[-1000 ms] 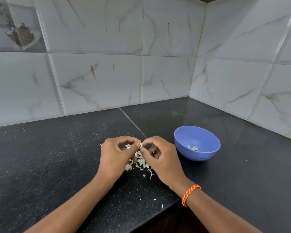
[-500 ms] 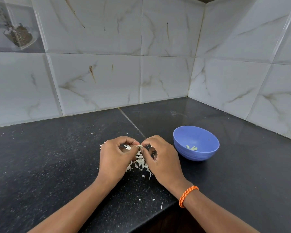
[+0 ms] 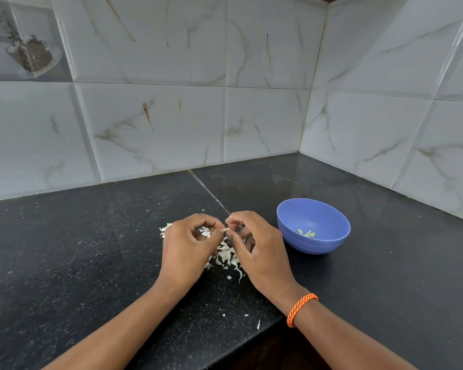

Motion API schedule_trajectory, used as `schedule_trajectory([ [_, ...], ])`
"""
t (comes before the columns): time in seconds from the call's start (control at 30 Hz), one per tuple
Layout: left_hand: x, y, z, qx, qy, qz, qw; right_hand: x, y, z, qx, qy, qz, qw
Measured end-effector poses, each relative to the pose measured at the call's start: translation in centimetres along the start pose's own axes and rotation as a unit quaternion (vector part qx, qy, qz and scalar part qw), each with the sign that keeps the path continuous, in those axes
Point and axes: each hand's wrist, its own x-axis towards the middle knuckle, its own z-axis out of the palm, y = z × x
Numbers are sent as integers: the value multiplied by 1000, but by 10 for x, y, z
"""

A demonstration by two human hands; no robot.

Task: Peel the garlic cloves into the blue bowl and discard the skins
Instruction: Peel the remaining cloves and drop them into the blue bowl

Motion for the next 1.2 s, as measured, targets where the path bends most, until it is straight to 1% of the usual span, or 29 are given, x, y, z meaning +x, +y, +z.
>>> schedule_trajectory([
  [0.13,-1,3,-1,2,-10,3,1000,2,-2,-2,96,3,54,994],
  [0.23,-1,4,-1,3,-7,11,1000,3,-4,-2,169,3,86,982],
  [0.4,0,2,-1,13,1,22,1000,5,-4,-4,269,-3,133,954],
  [0.63,1,-3,-1,31,-7,19,999,5,-1,-4,376,-24,189,907],
  [0.8,1,-7,-1,47,0,10,999,6,2,-5,401,-13,218,890],
  [0.93,0,-3,-2,58,5,25,998,7,2,-5,419,-15,233,878],
  [1.2,2,-10,-3,96,26,52,994,7,5,-5,392,-9,234,889],
])
